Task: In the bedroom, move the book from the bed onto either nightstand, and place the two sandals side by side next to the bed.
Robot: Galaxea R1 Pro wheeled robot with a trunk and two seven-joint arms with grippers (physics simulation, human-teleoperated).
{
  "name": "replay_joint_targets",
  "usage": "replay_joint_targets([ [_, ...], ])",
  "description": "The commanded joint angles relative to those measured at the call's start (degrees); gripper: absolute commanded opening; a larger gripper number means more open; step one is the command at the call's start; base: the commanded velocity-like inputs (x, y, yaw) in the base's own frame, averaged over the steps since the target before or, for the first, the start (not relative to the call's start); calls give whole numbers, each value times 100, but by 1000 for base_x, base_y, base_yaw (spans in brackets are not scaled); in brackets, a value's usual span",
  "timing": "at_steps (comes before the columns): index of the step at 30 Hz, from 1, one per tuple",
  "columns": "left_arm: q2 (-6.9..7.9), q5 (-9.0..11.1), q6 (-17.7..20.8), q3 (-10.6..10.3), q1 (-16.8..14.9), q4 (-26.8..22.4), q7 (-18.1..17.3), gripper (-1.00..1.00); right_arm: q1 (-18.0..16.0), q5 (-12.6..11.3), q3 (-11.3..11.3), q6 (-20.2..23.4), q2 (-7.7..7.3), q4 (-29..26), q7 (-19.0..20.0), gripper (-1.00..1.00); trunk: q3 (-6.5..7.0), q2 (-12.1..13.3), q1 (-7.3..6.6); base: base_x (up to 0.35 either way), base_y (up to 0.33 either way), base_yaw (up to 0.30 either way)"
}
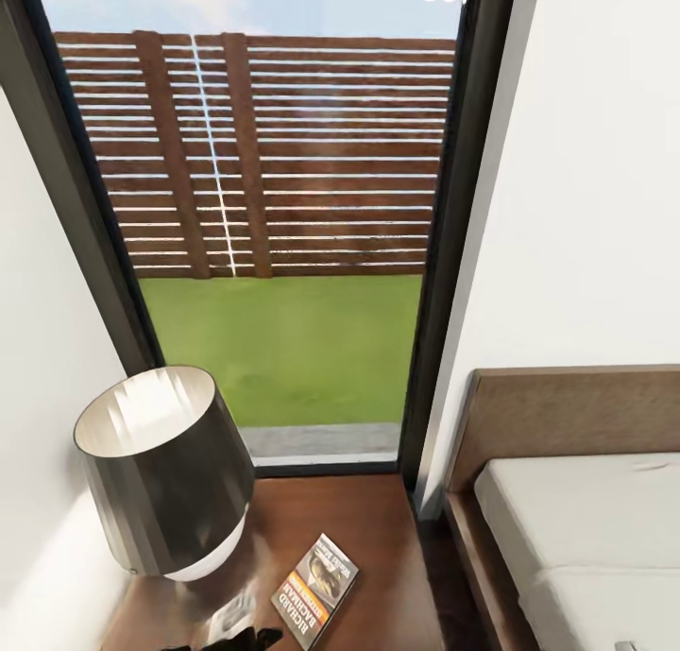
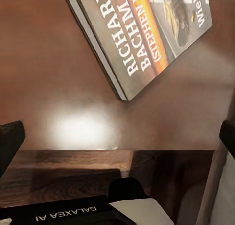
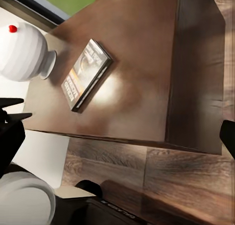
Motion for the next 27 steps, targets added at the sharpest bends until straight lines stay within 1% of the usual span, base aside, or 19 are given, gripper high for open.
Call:
replay_joint_targets([
  [1, 0, 37, 18, 14, -2, 44, -9, 100, -3, -24, -4, -47, 0, 85, 19, 100, 13, 39, -23, 0, 0, 0],
  [3, 0, 36, -82, 15, -2, 188, -13, 100, -2, -18, -4, -312, 1, 286, 20, 100, 49, 119, -67, 0, 0, 0],
  [6, 0, 35, -248, 17, -2, 367, -15, 100, -1, -11, 0, -498, 1, 512, 21, 100, 103, 239, -133, 0, 0, 0],
  [7, 0, 35, -297, 16, -2, 416, -14, 100, -1, -10, 1, -524, 1, 563, 19, 100, 121, 280, -155, 0, 0, 0],
  [8, 0, 34, -494, 13, -2, 608, -16, 100, -1, -7, 3, -585, 1, 715, 17, 100, 139, 320, -177, 0, 0, 0],
  [10, 0, 23, -586, 12, -2, 698, -16, 100, -1, -2, 4, -601, 1, 759, 15, 100, 175, 400, -221, 0, 0, 0],
  [12, 0, -35, -712, 11, -2, 821, -15, 100, -2, 30, 8, -614, 5, 797, 14, 100, 211, 480, -265, 0, 0, 0],
  [14, 0, -139, -836, 14, -2, 943, -16, 100, -2, 106, 14, -621, 9, 817, 13, 100, 247, 560, -309, 0, 0, 0],
  [15, 0, -222, -922, 16, -2, 1024, -17, 100, -2, 181, 20, -624, 27, 824, 13, 100, 265, 600, -331, 0, 0, 0],
  [19, 0, -379, -1112, 16, -2, 1189, -17, 100, -3, 374, 24, -626, 120, 837, 7, 100, 336, 761, -419, 0, 0, 0],
  [20, 0, -434, -1210, 17, -2, 1272, -17, 100, -2, 495, 25, -627, 172, 840, 6, 100, 354, 801, -441, 0, 0, 0],
  [22, -2, -471, -1311, 16, -2, 1358, -17, 100, -2, 636, 24, -627, 222, 842, 2, 100, 390, 881, -484, 0, 0, 0],
  [23, -4, -495, -1413, 14, -2, 1437, -17, 100, -3, 788, 23, -628, 274, 844, -1, 100, 408, 921, -506, 0, 0, 0],
  [26, -6, -516, -1545, 12, 0, 1514, -17, 100, -4, 1013, 23, -632, 352, 845, -3, 100, 462, 1042, -572, 0, 0, 0],
  [27, -7, -523, -1610, 11, 2, 1543, -17, 100, -3, 1148, 22, -634, 408, 847, -4, 100, 480, 1082, -594, 0, 0, 0],
])
